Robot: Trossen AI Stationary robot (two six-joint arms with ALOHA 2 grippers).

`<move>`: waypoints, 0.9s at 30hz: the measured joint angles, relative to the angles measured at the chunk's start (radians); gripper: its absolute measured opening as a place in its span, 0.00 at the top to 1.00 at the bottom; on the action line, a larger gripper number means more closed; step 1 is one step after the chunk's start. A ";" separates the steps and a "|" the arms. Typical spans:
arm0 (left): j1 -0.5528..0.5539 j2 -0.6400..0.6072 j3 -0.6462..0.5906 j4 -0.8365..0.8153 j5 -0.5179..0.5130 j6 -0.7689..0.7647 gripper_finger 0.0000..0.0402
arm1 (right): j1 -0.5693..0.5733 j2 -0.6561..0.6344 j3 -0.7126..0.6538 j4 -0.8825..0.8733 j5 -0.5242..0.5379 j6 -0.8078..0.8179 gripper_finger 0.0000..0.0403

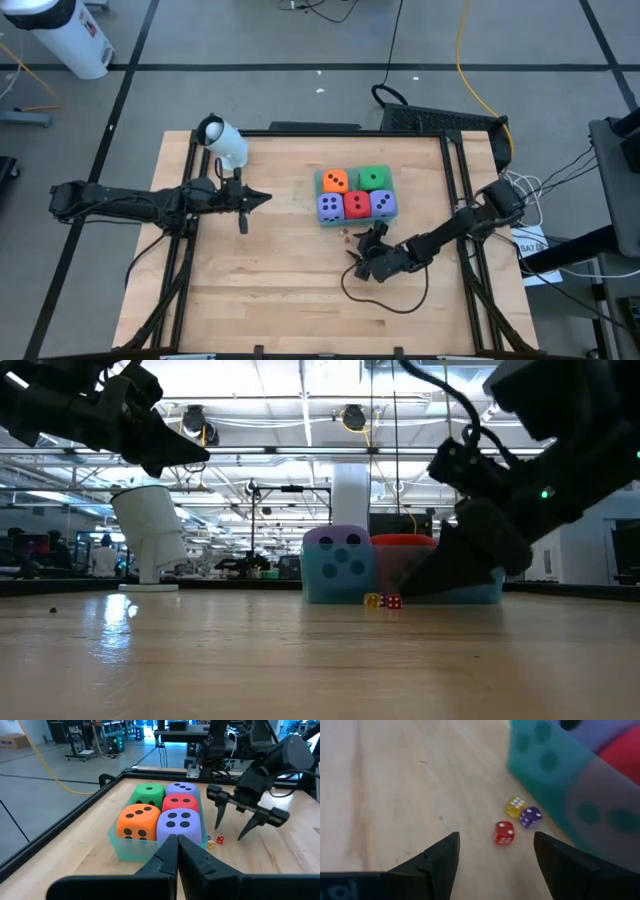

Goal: Pick & Place Dice
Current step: Put the small red die into the blue bin

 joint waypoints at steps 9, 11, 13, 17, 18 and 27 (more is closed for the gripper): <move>0.000 0.000 0.000 -0.002 0.000 0.010 0.97 | -0.012 0.065 0.001 0.036 0.008 0.025 0.48; 0.000 0.000 0.000 -0.002 0.000 0.009 0.97 | -0.013 0.066 0.001 0.049 0.009 0.009 0.49; 0.000 0.000 0.000 -0.002 0.000 0.009 0.97 | -0.017 0.067 0.001 0.068 0.009 -0.018 0.50; 0.000 0.000 0.000 -0.002 0.000 0.009 0.97 | -0.036 0.068 0.000 0.077 0.031 -0.025 0.51; 0.000 0.000 0.000 -0.002 0.000 0.009 0.97 | -0.043 0.068 0.000 0.077 0.027 -0.022 0.52; 0.000 0.000 0.000 -0.003 0.000 0.009 0.98 | -0.068 0.068 0.000 0.066 -0.015 -0.013 0.60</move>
